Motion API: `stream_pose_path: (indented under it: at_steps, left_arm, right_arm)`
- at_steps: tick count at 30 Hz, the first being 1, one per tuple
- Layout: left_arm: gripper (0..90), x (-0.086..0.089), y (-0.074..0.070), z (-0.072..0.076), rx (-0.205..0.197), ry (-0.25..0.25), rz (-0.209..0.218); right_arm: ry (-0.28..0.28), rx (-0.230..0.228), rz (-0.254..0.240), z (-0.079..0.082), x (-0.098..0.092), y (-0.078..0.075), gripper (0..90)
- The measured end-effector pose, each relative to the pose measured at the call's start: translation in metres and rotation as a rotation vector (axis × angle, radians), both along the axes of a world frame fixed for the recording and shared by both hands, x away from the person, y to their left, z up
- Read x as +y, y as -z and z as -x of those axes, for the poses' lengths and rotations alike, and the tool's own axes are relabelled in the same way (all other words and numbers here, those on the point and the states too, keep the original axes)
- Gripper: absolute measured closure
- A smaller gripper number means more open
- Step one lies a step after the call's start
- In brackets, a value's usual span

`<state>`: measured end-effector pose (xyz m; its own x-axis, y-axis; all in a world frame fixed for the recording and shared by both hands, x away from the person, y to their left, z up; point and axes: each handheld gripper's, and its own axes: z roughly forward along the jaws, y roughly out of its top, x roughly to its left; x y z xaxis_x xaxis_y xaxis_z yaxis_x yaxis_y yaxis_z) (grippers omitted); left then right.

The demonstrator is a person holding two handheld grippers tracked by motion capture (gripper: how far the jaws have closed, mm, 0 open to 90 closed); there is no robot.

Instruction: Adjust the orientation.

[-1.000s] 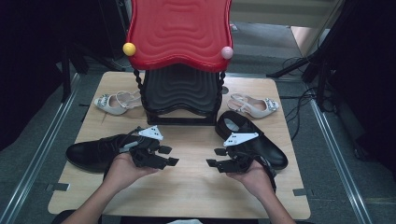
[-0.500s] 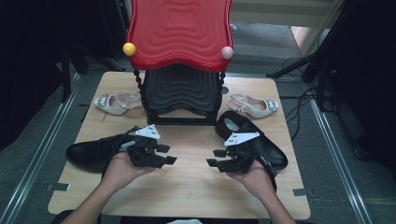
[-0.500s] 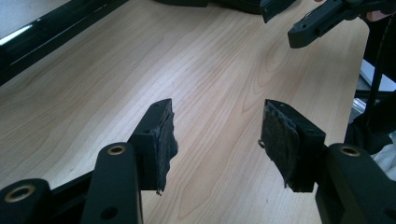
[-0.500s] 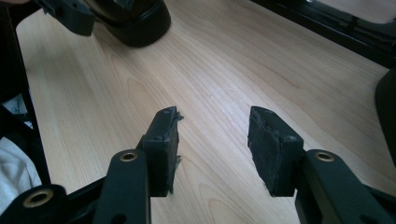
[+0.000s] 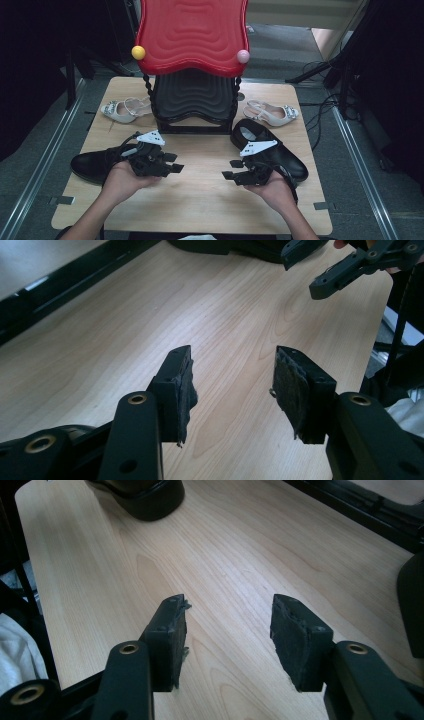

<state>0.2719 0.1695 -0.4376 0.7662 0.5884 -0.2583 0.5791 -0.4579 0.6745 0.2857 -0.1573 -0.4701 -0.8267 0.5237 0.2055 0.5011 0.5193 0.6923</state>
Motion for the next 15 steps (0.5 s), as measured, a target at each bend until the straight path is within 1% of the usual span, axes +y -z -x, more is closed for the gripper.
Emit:
stream_pose_path:
  at_steps: [2,4,5,6,8,11,12,14,15]
  left_arm:
    - [50.3,0.004,-0.005,0.002,-0.009,0.001,-0.011]
    - [50.5,0.006,-0.006,0.002,-0.009,0.001,-0.013]
    - [50.5,0.008,-0.008,0.002,-0.012,-0.008,-0.017]
    - [50.6,0.013,-0.010,0.002,-0.004,-0.016,-0.013]
    - [50.2,0.021,-0.014,0.002,-0.001,-0.030,-0.017]
    - [49.0,0.028,-0.018,0.003,0.002,-0.044,-0.014]
    - [49.0,0.028,-0.018,0.003,0.002,-0.044,-0.014]
    - [49.2,0.036,-0.022,0.005,0.004,-0.055,-0.018]
    - [49.6,0.036,-0.022,0.005,0.004,-0.055,-0.018]
  right_arm:
    - [-0.004,0.005,0.009,0.000,0.001,0.001,48.6]
    - [-0.011,0.006,0.013,-0.001,0.001,0.002,48.5]
    - [-0.013,0.009,0.016,-0.001,0.002,0.002,48.4]
    - [-0.015,0.010,0.019,-0.001,0.002,0.002,48.2]
    - [-0.029,0.006,0.022,-0.001,0.003,0.003,47.9]
    - [-0.036,0.006,0.027,-0.002,0.005,0.003,47.8]
    - [-0.036,0.006,0.027,-0.002,0.005,0.003,47.8]
    - [-0.044,0.010,0.037,-0.003,0.007,0.004,47.6]
    - [-0.044,0.010,0.037,-0.003,0.007,0.004,47.6]
